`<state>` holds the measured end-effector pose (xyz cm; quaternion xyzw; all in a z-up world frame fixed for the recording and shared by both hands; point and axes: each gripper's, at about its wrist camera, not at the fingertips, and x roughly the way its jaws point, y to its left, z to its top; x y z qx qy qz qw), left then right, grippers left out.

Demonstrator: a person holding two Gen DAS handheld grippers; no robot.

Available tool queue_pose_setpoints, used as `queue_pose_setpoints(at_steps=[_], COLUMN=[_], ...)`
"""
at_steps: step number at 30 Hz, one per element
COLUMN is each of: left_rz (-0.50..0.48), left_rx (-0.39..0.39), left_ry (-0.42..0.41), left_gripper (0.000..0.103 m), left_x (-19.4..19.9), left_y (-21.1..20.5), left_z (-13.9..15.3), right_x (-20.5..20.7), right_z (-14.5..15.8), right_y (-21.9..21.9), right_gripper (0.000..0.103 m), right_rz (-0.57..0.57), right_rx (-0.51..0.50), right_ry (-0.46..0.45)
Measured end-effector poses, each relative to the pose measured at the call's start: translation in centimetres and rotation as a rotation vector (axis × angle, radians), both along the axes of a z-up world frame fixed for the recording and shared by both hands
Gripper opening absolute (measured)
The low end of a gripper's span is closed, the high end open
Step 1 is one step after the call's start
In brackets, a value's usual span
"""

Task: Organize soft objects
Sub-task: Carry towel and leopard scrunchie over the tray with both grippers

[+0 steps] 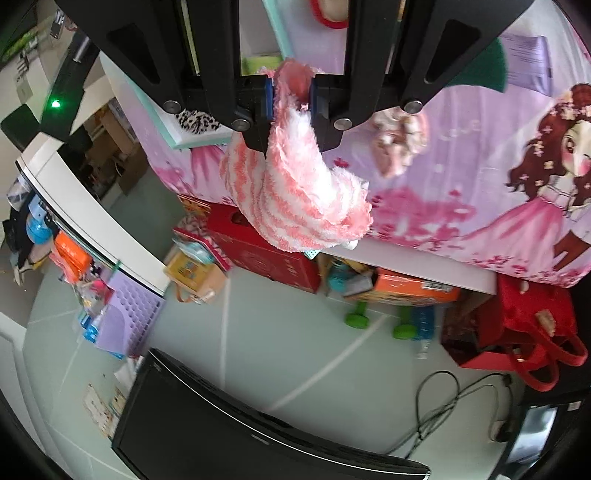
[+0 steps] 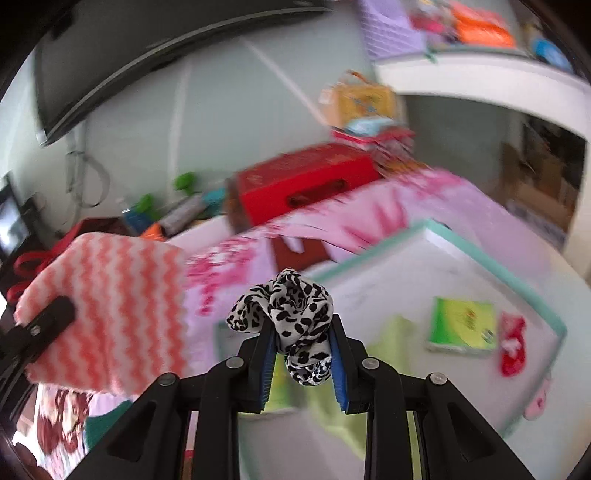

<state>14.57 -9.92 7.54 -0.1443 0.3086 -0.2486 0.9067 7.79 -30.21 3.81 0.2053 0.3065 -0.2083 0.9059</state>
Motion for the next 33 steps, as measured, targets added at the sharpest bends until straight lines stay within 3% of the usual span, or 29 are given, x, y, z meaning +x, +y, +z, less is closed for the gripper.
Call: queue_pose_setpoints(at_steps=[7, 13, 24, 33], left_rz=[-0.085, -0.171, -0.229, -0.207], left_rx=[0.009, 0.030, 0.072, 0.127], left_ry=[0.025, 0.040, 0.107, 0.163], left_gripper=[0.014, 0.014, 0.014, 0.016], left_x=[-0.1, -0.7, -0.5, 0.2], left_y=[-3.7, -7.0, -11.1, -11.6], left_z=[-1.0, -2.1, -5.0, -7.4], right_x=[-1.8, -3.0, -3.0, -2.9], right_z=[-1.6, -2.5, -3.1, -3.1], right_y=[-4.6, -6.6, -7.9, -7.8], right_gripper=[0.028, 0.028, 0.028, 0.029], right_rz=[-0.154, -0.211, -0.237, -0.229], right_rx=[0.054, 0.067, 0.066, 0.058], right_ry=[0.056, 0.085, 0.083, 0.089])
